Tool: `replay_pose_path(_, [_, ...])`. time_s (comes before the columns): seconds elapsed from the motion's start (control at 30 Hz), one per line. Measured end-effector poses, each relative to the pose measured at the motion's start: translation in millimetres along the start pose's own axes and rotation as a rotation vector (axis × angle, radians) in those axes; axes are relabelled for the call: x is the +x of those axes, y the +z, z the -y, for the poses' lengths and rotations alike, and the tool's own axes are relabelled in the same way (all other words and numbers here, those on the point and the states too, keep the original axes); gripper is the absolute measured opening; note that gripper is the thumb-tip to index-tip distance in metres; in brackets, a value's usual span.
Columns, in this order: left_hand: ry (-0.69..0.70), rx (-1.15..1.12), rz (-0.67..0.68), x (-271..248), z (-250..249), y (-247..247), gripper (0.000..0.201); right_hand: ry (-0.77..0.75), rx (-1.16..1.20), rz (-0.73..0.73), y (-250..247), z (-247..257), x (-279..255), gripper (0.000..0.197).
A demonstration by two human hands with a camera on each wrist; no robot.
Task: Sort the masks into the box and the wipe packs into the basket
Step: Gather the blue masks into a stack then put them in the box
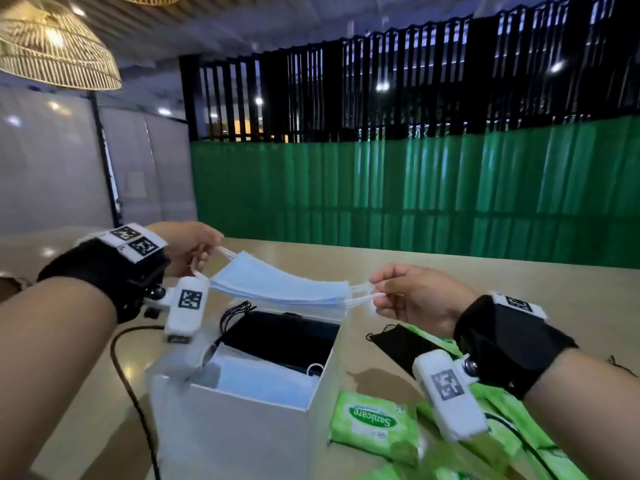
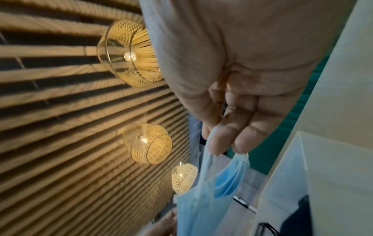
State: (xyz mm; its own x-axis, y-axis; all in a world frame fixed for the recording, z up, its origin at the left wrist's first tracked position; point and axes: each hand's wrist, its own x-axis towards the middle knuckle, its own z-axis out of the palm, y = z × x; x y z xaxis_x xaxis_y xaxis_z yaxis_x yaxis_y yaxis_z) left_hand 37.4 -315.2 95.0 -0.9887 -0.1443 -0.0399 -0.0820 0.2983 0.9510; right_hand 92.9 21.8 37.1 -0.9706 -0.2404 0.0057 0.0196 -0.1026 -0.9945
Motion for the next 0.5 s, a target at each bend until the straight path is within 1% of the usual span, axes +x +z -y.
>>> replay_pose_path(0.07, [0.007,0.156,0.026,-7.0,11.0,-8.6,0.020,0.075,-0.107,0.121,11.2,-8.7,0.7,0.019])
replay_pose_path(0.13, [-0.018,0.308,0.091,-18.4,22.4,-11.1,0.022,0.152,-0.216,0.230,21.1,-18.7,0.3,0.019])
replay_pose_path(0.2, [-0.031,0.475,0.168,-28.1,33.7,-9.0,0.025,0.183,-0.316,0.288,30.1,-26.7,-0.5,0.019])
replay_pose_path(0.33, [-0.053,0.727,0.255,-35.9,53.5,-3.8,0.031,0.188,-0.472,0.338,45.2,-37.8,-3.6,0.016])
replay_pose_path(0.4, [-0.083,0.805,0.256,-38.8,61.4,-2.2,0.032,0.191,-0.521,0.348,50.7,-41.3,-5.0,0.016])
replay_pose_path(0.5, [-0.104,0.882,0.219,-42.1,67.6,-0.8,0.032,0.172,-0.615,0.350,57.2,-42.2,-7.7,0.015])
